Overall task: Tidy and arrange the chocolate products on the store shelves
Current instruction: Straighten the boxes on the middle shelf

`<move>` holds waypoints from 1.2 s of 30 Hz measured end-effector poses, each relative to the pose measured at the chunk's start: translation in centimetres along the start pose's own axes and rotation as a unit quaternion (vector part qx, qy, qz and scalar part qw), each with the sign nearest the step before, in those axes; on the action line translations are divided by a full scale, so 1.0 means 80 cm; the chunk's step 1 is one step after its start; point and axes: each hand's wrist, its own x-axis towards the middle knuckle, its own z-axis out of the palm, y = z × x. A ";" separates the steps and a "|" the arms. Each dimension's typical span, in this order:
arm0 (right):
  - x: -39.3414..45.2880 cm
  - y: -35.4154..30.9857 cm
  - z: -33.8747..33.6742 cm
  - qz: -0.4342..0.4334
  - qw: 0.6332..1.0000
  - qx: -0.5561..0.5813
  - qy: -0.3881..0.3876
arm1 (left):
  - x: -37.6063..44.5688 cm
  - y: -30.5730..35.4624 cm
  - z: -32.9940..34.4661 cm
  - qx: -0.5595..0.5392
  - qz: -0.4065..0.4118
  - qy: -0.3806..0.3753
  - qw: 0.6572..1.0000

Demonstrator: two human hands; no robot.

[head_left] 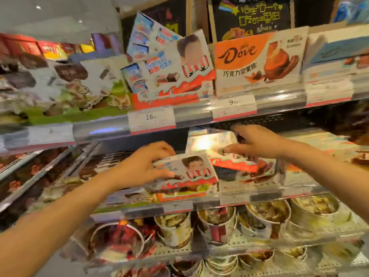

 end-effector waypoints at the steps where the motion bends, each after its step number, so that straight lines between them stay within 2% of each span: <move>1: 0.004 -0.020 0.007 -0.025 0.999 -0.033 0.015 | -0.008 -0.006 -0.002 -0.009 -0.006 -0.003 1.000; 5: 0.017 -0.083 0.028 -0.108 0.990 -0.073 0.062 | -0.018 -0.012 -0.011 -0.061 -0.021 0.031 0.997; 9: 0.025 -0.102 0.018 -0.122 0.991 0.026 0.038 | -0.019 -0.007 -0.022 -0.042 0.008 0.020 0.999; 12: 0.028 -0.103 0.005 -0.128 0.987 0.085 -0.045 | -0.028 -0.005 -0.017 -0.041 0.032 0.013 0.999; 15: 0.031 -0.102 -0.003 -0.055 0.951 0.247 -0.176 | -0.041 -0.003 -0.004 -0.004 0.021 -0.010 1.000; 17: 0.038 -0.090 0.001 0.001 0.941 0.286 -0.180 | -0.051 -0.005 0.008 0.067 0.016 -0.025 0.997; 19: 0.050 -0.079 0.016 -0.005 0.963 0.228 -0.145 | -0.061 -0.012 0.022 0.121 0.031 -0.021 0.992; 21: 0.059 -0.073 0.041 -0.048 0.983 0.112 -0.141 | -0.069 -0.018 0.036 0.156 0.044 -0.019 0.987; 25: 0.072 -0.074 0.075 -0.075 0.987 -0.045 -0.138 | -0.080 -0.023 0.047 0.210 -0.001 -0.051 0.976; 29: 0.084 -0.080 0.083 -0.072 0.984 -0.093 -0.133 | -0.089 -0.028 0.047 0.246 -0.074 -0.086 0.962; 33: 0.086 -0.084 0.101 -0.052 0.985 -0.098 -0.129 | -0.122 -0.054 0.046 0.244 -0.037 -0.006 0.969; 36: 0.089 -0.085 0.114 -0.031 0.989 -0.092 -0.109 | -0.133 -0.052 0.044 0.236 -0.095 -0.001 0.967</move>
